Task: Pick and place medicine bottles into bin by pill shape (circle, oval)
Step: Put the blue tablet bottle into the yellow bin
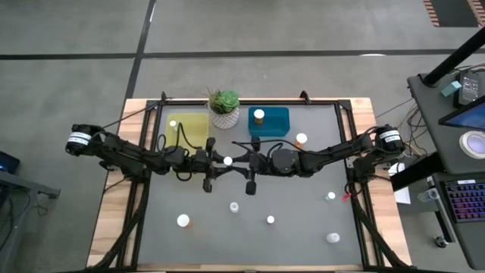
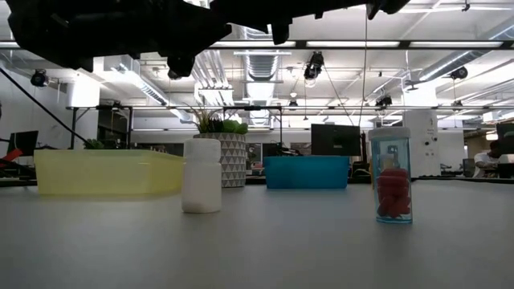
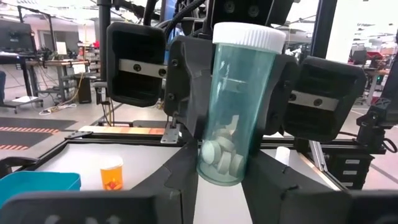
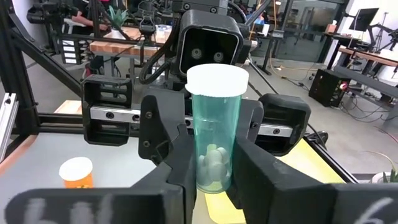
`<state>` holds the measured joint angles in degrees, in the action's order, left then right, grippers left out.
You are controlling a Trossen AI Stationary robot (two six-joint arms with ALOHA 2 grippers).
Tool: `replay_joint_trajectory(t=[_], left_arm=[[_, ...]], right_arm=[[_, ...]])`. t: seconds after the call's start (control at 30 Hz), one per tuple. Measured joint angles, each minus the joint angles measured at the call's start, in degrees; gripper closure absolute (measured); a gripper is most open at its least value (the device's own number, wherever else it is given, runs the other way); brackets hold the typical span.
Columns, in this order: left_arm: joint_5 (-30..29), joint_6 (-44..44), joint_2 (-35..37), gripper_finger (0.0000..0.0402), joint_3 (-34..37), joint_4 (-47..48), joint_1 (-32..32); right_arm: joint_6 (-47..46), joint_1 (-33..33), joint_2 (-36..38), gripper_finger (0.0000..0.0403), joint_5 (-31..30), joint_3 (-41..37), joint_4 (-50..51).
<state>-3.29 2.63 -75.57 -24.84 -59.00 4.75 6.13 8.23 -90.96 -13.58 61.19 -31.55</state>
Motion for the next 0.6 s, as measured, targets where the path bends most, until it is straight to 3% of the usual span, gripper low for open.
replay_joint_trajectory(t=[0.47,0.6], left_arm=[[0.00,-0.18,1.16,0.0293,0.39,2.85,-0.02],[0.00,-0.20,2.54,0.0270,1.24,3.08,-0.02]], right_arm=[[0.50,0.00,0.02,0.0324,0.03,0.00,1.38],[0.52,0.00,0.04,0.0324,0.04,0.00,1.65]])
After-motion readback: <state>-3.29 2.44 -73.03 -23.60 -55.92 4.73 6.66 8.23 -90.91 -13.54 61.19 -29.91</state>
